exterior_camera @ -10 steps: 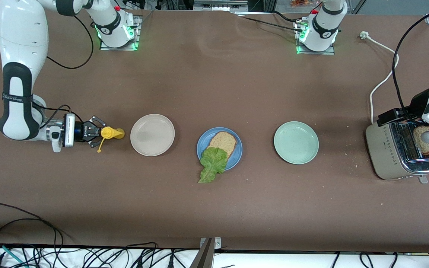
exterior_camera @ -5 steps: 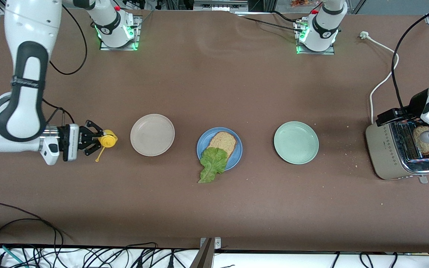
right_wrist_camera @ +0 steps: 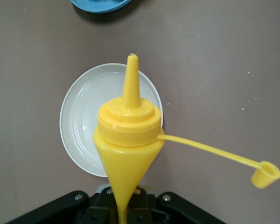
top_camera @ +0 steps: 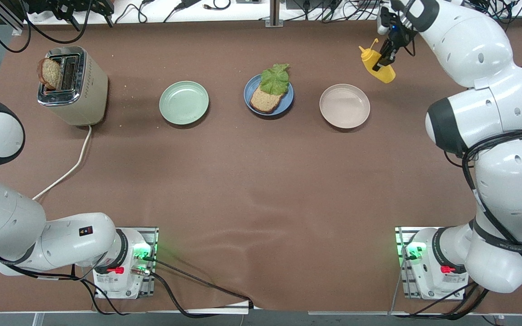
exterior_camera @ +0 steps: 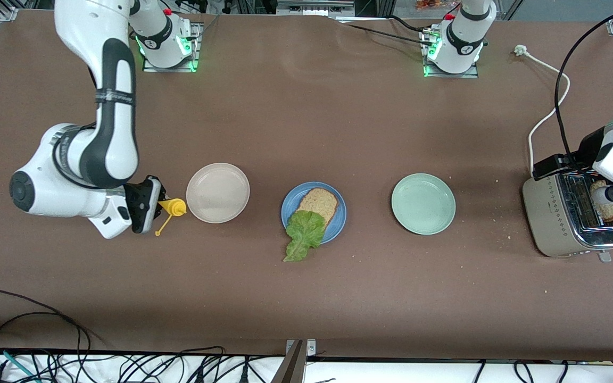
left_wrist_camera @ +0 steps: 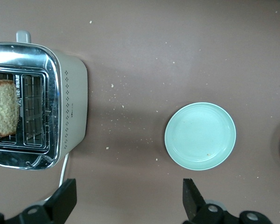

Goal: Make sandwich in blue plate with both arms

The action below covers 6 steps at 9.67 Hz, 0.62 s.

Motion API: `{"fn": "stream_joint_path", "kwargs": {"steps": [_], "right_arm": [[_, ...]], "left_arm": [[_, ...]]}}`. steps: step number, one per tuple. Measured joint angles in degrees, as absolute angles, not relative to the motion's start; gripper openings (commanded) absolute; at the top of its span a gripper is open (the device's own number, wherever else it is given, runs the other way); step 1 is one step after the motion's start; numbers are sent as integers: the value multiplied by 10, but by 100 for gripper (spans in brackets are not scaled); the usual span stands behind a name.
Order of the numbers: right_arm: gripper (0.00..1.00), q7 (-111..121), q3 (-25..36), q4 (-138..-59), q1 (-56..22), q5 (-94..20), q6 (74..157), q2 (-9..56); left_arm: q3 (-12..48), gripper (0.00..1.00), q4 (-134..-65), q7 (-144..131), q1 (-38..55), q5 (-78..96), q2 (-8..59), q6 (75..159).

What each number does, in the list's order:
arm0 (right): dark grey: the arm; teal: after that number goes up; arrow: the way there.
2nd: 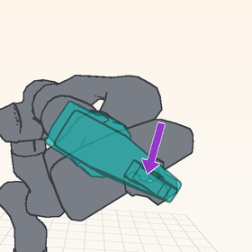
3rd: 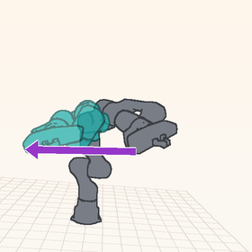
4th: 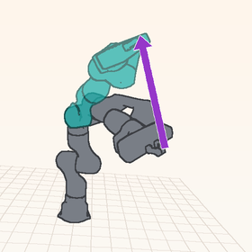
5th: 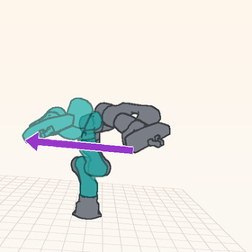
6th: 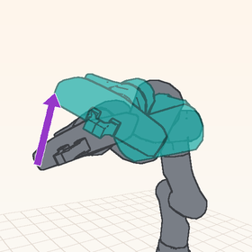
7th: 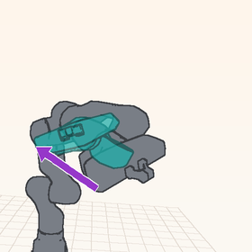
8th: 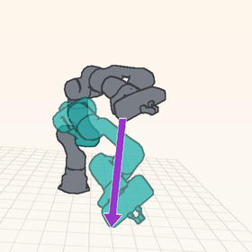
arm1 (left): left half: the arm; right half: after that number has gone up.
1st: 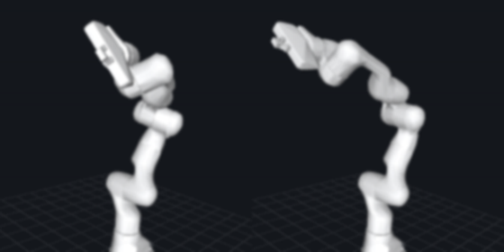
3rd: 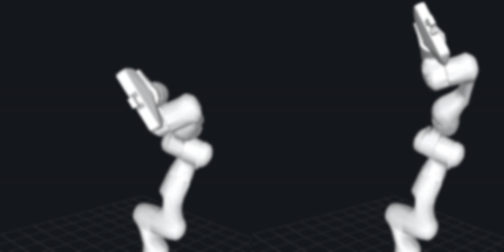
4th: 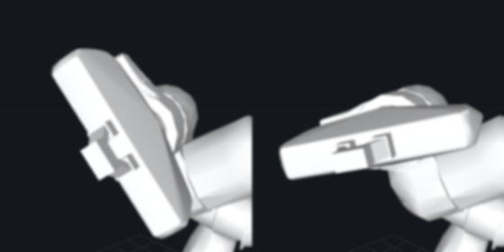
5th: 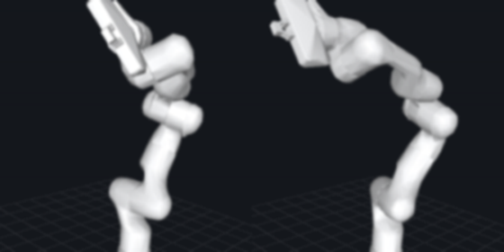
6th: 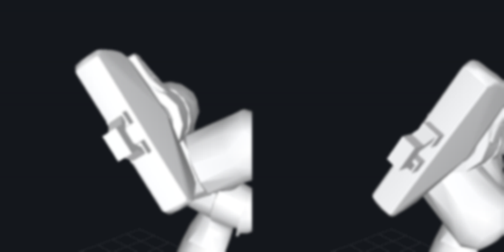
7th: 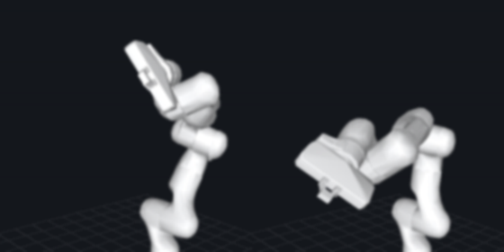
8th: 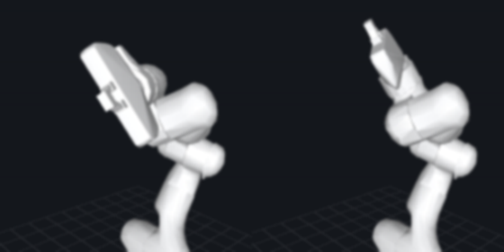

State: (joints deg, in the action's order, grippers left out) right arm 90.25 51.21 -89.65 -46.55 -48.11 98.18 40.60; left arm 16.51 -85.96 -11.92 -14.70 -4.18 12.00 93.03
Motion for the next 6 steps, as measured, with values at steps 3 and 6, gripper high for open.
{"fn": "stream_joint_path", "kwargs": {"steps": [3, 6], "right_arm": [[0, 760, 513, -835, -523, -385, 983, 406], [0, 680, 514, -802, -578, -280, 983, 406]], "left_arm": [[119, 100, -859, -90, -112, -34, 119, 928], [114, 100, -858, -66, -112, -34, 119, 927]]}}
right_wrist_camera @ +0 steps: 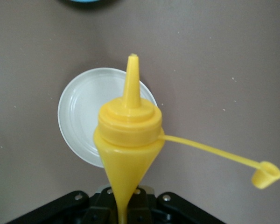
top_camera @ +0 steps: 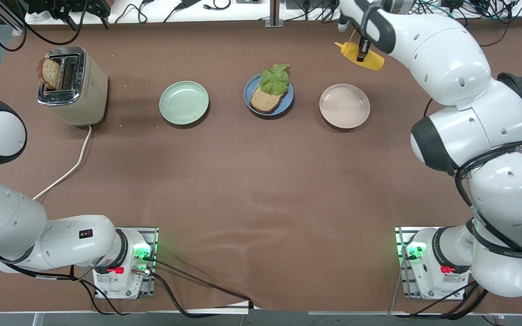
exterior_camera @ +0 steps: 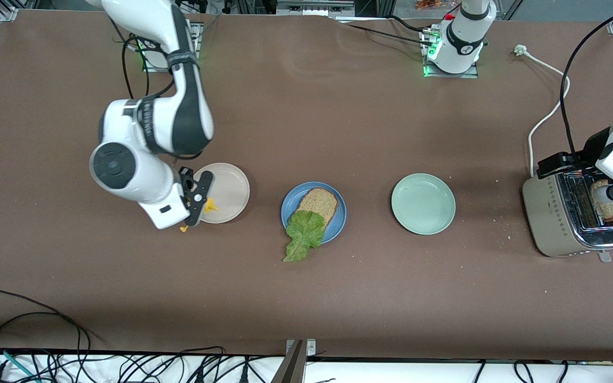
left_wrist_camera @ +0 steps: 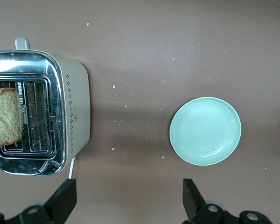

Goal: Make sandwich in blue plate with both arms

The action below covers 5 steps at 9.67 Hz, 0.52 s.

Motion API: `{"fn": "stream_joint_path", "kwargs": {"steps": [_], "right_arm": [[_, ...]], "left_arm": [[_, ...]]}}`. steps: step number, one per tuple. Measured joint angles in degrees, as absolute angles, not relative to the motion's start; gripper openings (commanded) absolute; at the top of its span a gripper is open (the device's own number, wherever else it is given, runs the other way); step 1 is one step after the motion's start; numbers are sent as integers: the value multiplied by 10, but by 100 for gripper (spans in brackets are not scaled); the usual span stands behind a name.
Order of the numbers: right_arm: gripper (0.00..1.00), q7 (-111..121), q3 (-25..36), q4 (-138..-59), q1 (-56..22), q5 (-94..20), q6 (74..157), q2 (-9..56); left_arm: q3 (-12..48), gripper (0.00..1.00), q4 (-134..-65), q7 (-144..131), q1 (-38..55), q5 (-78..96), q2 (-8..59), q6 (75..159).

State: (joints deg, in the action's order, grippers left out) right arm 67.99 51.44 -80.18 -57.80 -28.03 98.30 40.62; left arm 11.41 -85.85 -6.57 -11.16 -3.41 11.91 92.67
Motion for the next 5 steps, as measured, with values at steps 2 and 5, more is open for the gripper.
{"fn": "stream_joint_path", "kwargs": {"steps": [2, 5], "right_arm": [[0, 612, 514, -789, -627, -201, 983, 407], [0, 529, 512, -789, -691, -86, 983, 413]], "left_arm": [[114, 100, -858, -64, -112, -34, 119, 926], [114, 100, -853, -64, -112, -34, 119, 926]]}}
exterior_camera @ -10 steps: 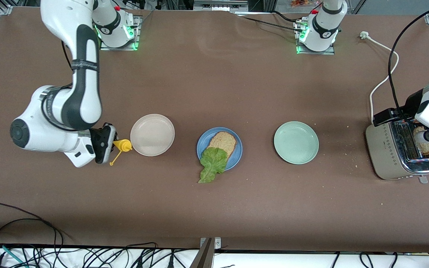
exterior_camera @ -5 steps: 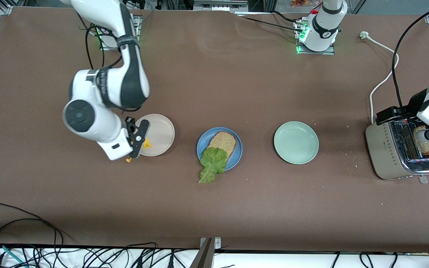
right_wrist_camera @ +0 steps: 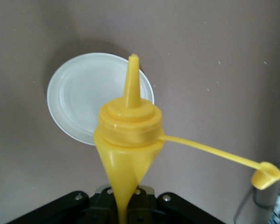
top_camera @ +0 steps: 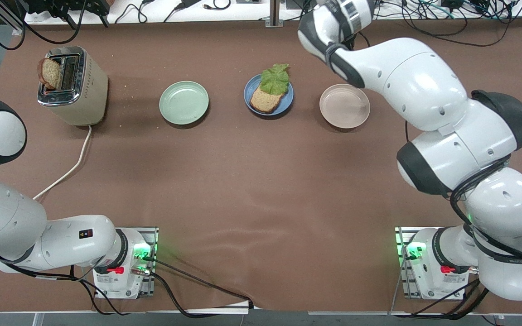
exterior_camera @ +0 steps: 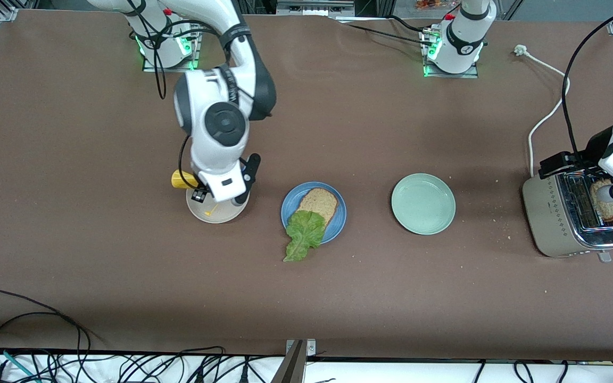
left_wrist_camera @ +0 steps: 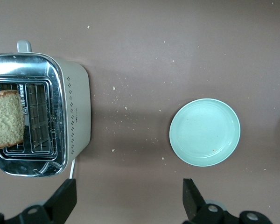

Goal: Make sandwich in blue plate with both arms

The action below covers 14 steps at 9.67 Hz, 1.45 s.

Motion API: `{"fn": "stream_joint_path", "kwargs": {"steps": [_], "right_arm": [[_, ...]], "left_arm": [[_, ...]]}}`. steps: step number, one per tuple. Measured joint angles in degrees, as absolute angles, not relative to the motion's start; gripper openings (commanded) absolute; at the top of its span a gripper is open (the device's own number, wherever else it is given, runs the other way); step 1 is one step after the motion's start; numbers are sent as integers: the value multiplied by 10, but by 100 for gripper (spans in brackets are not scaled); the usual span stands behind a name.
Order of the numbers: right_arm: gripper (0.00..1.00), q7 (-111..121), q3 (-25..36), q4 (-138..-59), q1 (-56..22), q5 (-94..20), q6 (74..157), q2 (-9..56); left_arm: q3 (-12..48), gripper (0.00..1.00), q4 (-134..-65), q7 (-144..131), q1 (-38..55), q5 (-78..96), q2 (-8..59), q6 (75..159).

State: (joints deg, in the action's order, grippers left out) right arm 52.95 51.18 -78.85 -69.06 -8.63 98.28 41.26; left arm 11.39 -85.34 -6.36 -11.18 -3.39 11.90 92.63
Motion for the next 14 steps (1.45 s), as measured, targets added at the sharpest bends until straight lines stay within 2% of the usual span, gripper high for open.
{"fn": "stream_joint_path", "kwargs": {"steps": [3, 8, 11, 14], "right_arm": [[0, 414, 511, -783, -743, -5, 984, 434], [0, 383, 481, -716, -772, 71, 987, 538], [0, 381, 439, -714, -776, 74, 1007, 552], [0, 381, 435, -712, -773, 73, 1010, 552]], "left_arm": [[114, 100, -853, -63, -112, -34, 119, 926], [114, 100, -852, -63, -112, -34, 119, 926], [114, 100, -852, -63, -112, -34, 119, 925], [114, 100, -852, -63, -112, -34, 119, 925]]}}
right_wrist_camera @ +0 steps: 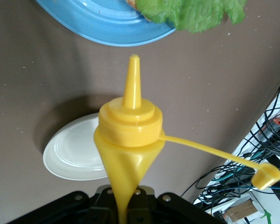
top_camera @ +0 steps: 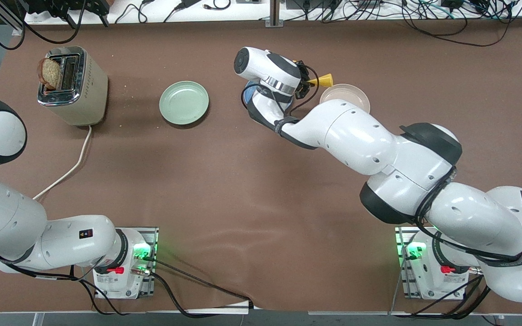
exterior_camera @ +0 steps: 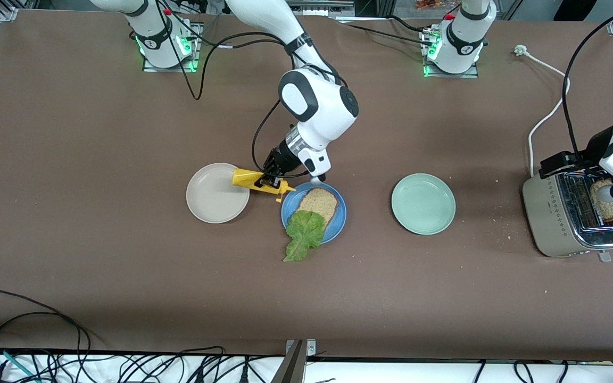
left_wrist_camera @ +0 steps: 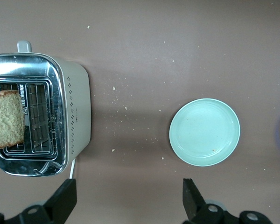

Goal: Make sandwich in blue plate with both arms

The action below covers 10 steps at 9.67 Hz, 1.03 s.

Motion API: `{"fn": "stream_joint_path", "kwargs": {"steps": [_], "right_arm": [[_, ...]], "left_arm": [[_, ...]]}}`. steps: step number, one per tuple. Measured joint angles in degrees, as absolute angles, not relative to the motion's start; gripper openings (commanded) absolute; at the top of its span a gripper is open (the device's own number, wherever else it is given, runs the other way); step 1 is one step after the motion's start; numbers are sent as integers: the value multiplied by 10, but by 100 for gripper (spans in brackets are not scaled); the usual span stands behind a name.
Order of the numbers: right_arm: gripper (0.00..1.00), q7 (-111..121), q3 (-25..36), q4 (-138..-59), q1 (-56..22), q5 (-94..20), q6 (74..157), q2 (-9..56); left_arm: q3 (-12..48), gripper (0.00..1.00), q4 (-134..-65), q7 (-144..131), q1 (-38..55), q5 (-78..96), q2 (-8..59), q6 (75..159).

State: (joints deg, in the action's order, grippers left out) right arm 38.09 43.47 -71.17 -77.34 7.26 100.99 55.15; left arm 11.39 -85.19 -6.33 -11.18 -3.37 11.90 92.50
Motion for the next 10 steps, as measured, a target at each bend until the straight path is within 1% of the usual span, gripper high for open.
{"fn": "stream_joint_path", "kwargs": {"steps": [3, 7, 10], "right_arm": [[0, 408, 444, -708, -739, -2, 1010, 540], [0, 519, 453, -701, -642, -133, 1013, 480], [0, 640, 456, -701, -553, -274, 1012, 436]], "left_arm": [[114, 100, -852, -63, -112, -34, 119, 924], [113, 100, -852, -63, -112, -34, 119, 924], [111, 100, -852, -63, -121, -34, 120, 923]]}}
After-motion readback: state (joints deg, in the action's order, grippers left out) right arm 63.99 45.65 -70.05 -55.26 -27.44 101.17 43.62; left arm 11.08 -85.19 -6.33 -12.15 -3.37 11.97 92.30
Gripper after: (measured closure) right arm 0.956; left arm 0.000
